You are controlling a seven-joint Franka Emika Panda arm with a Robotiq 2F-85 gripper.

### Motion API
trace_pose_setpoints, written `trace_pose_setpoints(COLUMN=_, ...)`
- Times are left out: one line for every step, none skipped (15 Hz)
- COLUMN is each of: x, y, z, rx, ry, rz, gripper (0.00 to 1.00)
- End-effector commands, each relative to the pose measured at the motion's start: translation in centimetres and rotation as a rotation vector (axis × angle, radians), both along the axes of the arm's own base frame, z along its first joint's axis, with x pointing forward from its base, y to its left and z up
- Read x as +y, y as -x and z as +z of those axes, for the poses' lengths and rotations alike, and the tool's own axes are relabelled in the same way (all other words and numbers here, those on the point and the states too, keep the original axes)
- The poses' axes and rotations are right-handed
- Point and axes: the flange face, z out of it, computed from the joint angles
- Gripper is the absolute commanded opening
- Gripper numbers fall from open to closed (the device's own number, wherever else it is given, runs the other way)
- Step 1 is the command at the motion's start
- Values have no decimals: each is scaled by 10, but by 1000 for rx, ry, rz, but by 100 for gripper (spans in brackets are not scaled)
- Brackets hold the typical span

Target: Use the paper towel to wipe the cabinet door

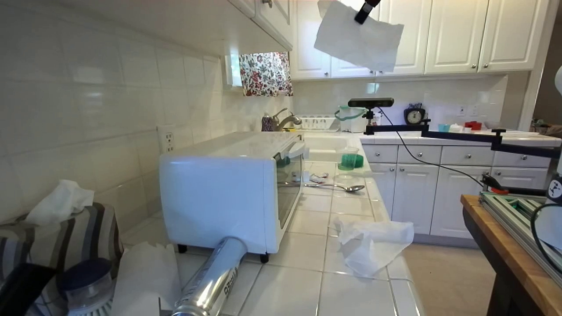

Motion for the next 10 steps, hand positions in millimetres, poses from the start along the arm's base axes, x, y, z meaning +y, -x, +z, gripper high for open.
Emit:
trace_pose_setpoints(x=-29, y=-5, z=25, rx=-65, ry=8, rz=-22, gripper=0)
trace_pose_setpoints(x=-39, y=-5, z=37, rx=-96, ry=11, rz=-33, gripper=0)
trace_pose_setpoints(x=-49, y=-6, z=50, rx=-128, ry=20, rz=-28, gripper=0)
trace_pose_setpoints(x=-57, y=-6, z=63, rx=-158, ry=37, rz=-20, gripper=0)
trace_pose_setpoints(x=-67, y=-8, z=72, rx=-187, ry=48, rz=-4, gripper=0)
trace_pose_setpoints(x=-75, y=-10, z=80, rx=-211, ry=56, rz=1, gripper=0)
trace_pose_setpoints(x=-82, y=-12, z=83, rx=-232, ry=64, rz=13, gripper=0)
trace_pose_setpoints(x=-87, y=-15, z=89, rx=-244, ry=68, rz=25, gripper=0)
trace_pose_setpoints(x=-93, y=-19, z=89, rx=-262, ry=72, rz=40, gripper=0)
trace_pose_setpoints(x=-98, y=-23, z=89, rx=-274, ry=76, rz=51, gripper=0)
